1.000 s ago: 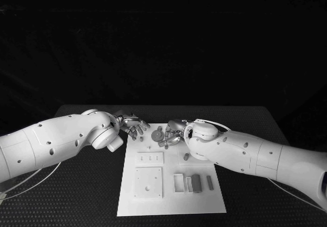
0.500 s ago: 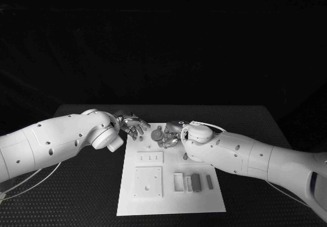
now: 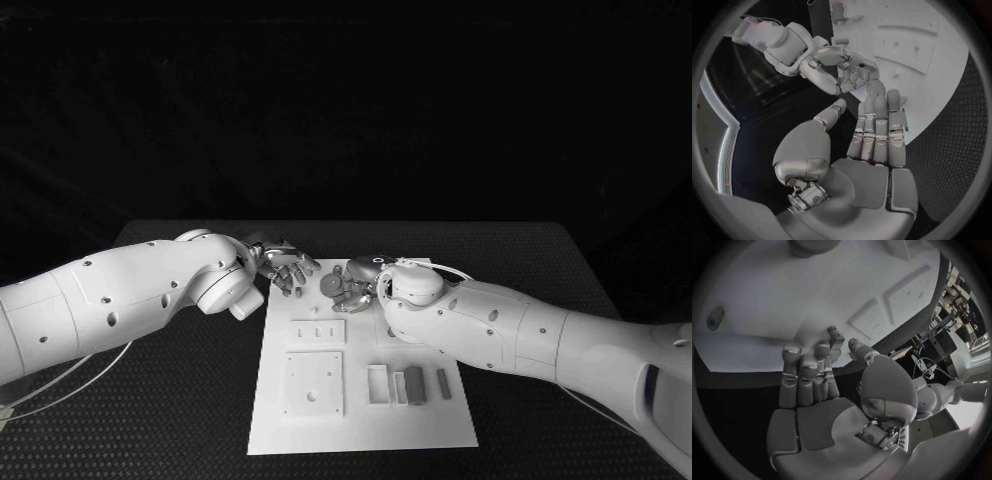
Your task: Assemble the parts on the task board
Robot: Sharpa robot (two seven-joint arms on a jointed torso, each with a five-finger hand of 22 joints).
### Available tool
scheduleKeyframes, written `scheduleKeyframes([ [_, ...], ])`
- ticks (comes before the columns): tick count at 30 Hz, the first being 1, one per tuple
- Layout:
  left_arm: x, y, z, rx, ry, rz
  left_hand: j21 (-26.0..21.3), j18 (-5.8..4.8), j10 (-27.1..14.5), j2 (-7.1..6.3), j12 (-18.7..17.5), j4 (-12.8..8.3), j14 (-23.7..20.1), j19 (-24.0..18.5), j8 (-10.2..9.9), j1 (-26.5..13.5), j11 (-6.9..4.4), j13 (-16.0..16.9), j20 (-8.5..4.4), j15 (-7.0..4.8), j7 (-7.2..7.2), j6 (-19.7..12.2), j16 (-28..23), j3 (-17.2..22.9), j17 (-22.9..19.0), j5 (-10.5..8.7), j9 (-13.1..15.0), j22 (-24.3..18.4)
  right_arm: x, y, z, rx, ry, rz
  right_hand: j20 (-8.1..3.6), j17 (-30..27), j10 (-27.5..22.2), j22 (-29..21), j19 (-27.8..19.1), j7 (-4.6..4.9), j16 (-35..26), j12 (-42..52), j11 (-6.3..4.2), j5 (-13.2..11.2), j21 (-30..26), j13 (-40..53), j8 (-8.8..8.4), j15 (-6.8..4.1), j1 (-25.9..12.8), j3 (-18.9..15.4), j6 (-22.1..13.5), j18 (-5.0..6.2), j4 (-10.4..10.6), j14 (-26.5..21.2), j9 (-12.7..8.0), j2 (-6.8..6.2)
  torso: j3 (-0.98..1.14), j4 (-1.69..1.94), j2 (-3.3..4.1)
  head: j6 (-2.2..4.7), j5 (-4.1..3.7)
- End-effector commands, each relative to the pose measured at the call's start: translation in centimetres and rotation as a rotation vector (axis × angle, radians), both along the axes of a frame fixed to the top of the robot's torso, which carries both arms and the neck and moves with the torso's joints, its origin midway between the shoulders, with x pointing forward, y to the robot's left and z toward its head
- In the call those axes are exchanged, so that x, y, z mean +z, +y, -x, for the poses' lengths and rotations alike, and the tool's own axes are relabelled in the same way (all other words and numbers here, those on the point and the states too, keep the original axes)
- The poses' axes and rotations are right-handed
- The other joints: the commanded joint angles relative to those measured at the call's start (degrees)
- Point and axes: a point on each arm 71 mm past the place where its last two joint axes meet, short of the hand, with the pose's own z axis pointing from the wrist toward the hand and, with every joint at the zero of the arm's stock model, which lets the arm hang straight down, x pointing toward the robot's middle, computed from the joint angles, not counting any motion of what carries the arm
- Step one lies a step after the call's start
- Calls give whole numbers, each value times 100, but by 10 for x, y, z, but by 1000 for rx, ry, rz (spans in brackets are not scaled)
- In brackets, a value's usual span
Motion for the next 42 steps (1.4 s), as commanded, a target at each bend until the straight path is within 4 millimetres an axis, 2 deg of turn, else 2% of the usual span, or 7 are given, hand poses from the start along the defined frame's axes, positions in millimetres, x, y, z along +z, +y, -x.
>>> scheduleKeyframes([
  [1,1,-3,0,-6,3,6,-36,96,-45,-43,-15,13,-17,-2,17,7,6,-10,13,5,-9,-34,-10,-33,-7,-29,-9,-8,-3,1,1,8,-11,25,-25,11,-46,124,-14,36,16,34,-3,-24,22,-6,-9,-21,16,-6,-5,257,23,-16,-7,-57,4,-14,4,-5,0],
  [11,0,-4,0,-12,5,6,-40,98,-44,-46,-14,18,-17,0,18,5,6,-15,14,6,-8,-36,-9,-38,-10,-31,-11,-9,-5,2,1,4,-36,45,-35,36,-52,124,-13,32,25,75,-7,-21,49,-30,-15,-25,131,-9,6,257,-54,-10,8,-24,10,-8,2,-17,-6],
  [15,0,-5,0,-15,6,6,-41,99,-43,-46,-14,20,-16,1,19,5,6,-17,15,6,-8,-36,-9,-39,-11,-32,-12,-9,-7,4,1,6,-48,57,-36,54,-56,123,-15,30,28,106,-9,-21,68,-49,-18,-27,211,-31,17,257,-142,-6,21,36,10,-6,1,-19,0],
  [18,0,-5,0,-16,8,5,-42,100,-43,-46,-13,21,-16,2,19,6,6,-18,15,6,-8,-36,-8,-39,-12,-32,-12,-10,-9,4,2,7,-51,62,-38,68,-58,123,-17,26,31,132,-11,-21,83,-66,-21,-29,303,-53,27,257,-257,-2,31,82,10,-4,1,-21,-1],
  [24,0,-4,0,-16,8,5,-43,101,-41,-46,-12,23,-15,4,21,7,5,-20,15,6,-9,-36,-7,-41,-13,-32,-13,-10,-10,5,3,13,-53,67,-20,101,-77,116,-33,26,18,197,-9,-21,106,-131,-45,-28,485,-136,46,257,-668,4,51,277,6,-14,-3,-28,9],
  [42,-1,-4,0,-18,26,15,-47,104,-38,-48,-9,26,-14,9,23,10,4,-25,16,6,-9,-38,-4,-46,-17,-33,-15,-10,-10,5,7,26,-55,66,1,127,-96,108,-33,30,-6,259,-8,-20,109,-206,-79,-25,574,-141,67,257,-1082,12,61,379,7,-10,-2,-25,5],
])
